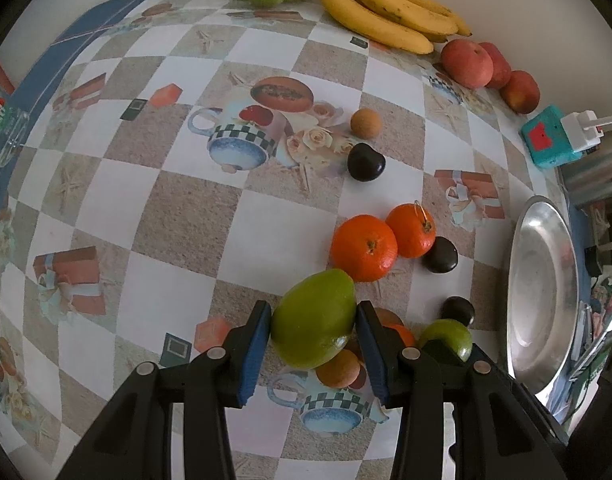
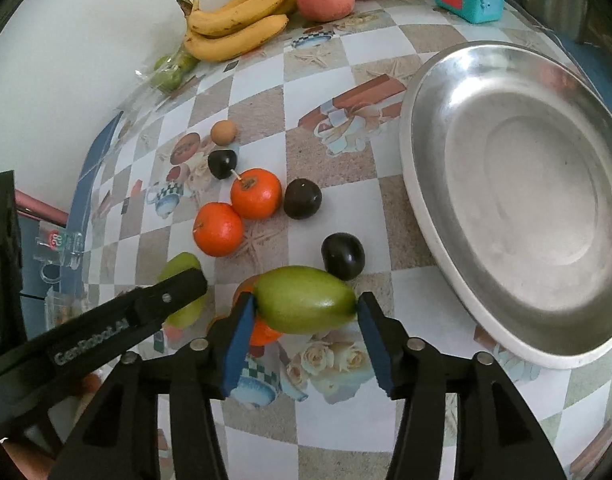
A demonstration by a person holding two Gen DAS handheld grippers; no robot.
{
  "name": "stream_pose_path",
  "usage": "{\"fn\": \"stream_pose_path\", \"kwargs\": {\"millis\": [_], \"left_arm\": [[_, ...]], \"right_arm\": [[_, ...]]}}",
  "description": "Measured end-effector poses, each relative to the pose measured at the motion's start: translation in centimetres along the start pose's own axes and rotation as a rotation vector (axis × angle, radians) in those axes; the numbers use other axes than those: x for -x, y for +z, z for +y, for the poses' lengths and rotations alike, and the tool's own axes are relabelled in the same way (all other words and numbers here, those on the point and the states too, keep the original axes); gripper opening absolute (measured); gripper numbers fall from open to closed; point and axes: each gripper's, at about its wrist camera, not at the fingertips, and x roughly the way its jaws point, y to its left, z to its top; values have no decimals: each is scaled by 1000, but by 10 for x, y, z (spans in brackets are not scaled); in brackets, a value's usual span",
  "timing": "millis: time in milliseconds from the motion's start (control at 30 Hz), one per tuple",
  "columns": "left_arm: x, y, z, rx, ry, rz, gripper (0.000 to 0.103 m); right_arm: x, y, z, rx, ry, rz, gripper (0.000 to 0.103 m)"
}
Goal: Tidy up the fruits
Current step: 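Lift the green mango with the right tool while the left tool grasps another green mango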
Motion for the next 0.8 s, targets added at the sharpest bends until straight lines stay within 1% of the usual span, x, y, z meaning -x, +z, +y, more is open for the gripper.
{"fn": "stream_pose_path", "kwargs": {"millis": [167, 433, 533, 667, 800], "left_arm": [[-1, 1, 2, 11, -4, 1, 47], [-2, 1, 7, 27, -3, 4, 47], [3, 2, 9, 30, -4, -9, 47], [11, 3, 12, 34, 9, -30, 47], [16, 4, 14, 38, 19, -41, 47]], "right_arm": [[-6, 2, -4, -21, 13, 14, 57], [-5, 4, 2, 10, -4, 3, 56], [1, 2, 7, 25, -17, -21, 56], [17, 1, 16, 59, -24, -73, 56], [29, -2, 23, 99, -76, -117, 56]]}}
